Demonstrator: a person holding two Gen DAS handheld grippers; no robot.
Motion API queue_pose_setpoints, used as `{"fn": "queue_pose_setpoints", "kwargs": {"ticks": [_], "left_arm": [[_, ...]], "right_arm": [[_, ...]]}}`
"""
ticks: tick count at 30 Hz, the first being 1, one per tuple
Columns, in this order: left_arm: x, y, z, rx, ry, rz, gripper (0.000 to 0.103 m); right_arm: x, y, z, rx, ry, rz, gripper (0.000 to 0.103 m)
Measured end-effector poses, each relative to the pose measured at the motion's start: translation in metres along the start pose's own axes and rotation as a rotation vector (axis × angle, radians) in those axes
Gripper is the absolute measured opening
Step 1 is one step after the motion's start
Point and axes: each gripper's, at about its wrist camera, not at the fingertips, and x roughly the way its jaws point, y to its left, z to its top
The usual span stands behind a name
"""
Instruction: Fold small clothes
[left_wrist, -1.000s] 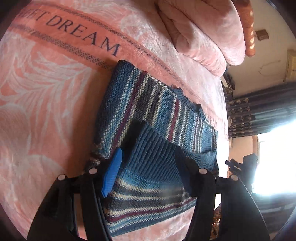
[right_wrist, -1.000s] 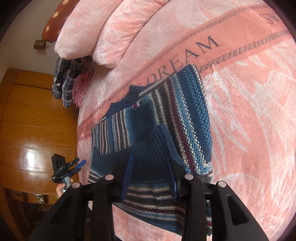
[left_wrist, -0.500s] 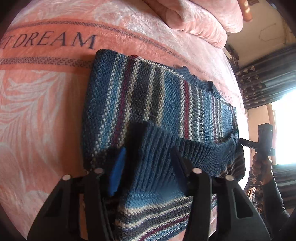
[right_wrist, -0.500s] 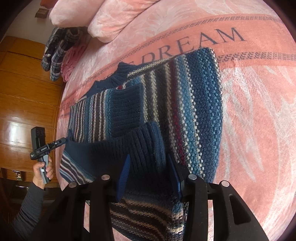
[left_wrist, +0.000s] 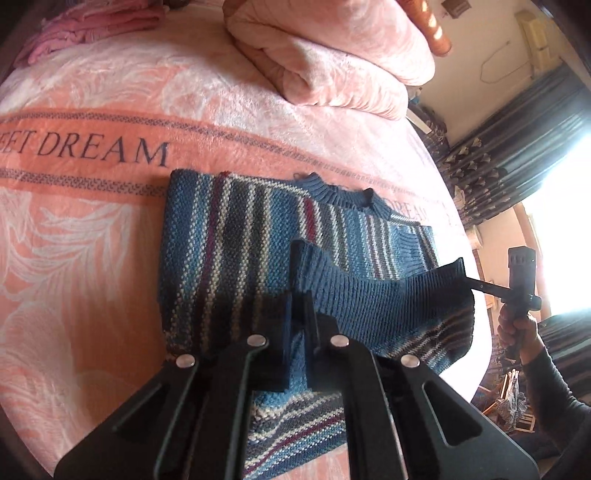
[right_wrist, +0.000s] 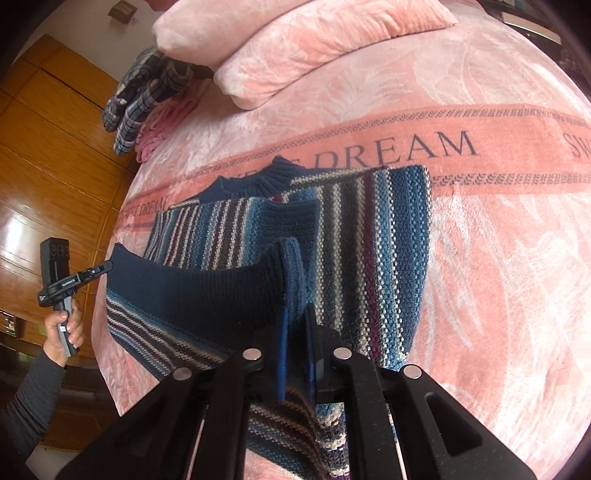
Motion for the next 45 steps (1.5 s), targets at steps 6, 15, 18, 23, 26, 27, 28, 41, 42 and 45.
{"fn": "queue_pose_setpoints", "kwargs": {"ticks": [6,15,18,23,26,27,28,41,42,45], "left_arm": [[-0.031,-0.020,0.039,0.047,-0.072,-0.003,0.003],[-0.004,-0.010,0.114,0.024,-0.060,0.035,0.003],[0.016,0.000,0.132,-0.013,-0.036,0.053,0.003],[0.051,0.024,0.153,-0.087,0.016,0.091,0.003],[0.067,0.039,0.164,-0.125,0.034,0.106,0.003],[0.070,0.042,0.168,-0.134,0.031,0.098,0.003],[0.072,0.045,0.172,-0.141,0.027,0.092,0.003],[0.147,0.094,0.155,-0.241,0.148,0.171,0.004],[0.146,0.095,0.155,-0.245,0.144,0.170,0.010],[0.125,0.087,0.154,-0.214,0.079,0.267,0.031]], "right_arm": [[-0.038,0.018,0.038,-0.031,-0.106,-0.024,0.007],[-0.019,0.004,0.105,0.022,-0.134,-0.092,0.007],[0.001,-0.005,0.122,0.038,-0.127,-0.136,0.007],[0.039,-0.018,0.144,0.055,-0.085,-0.182,0.007],[0.053,-0.027,0.154,0.089,-0.084,-0.187,0.007],[0.054,-0.029,0.158,0.098,-0.093,-0.183,0.007],[0.056,-0.031,0.162,0.106,-0.097,-0.177,0.007],[0.126,-0.073,0.156,0.163,0.005,-0.269,0.009],[0.128,-0.073,0.154,0.154,0.006,-0.271,0.011],[0.117,-0.070,0.151,0.154,-0.035,-0.275,0.029]]}}
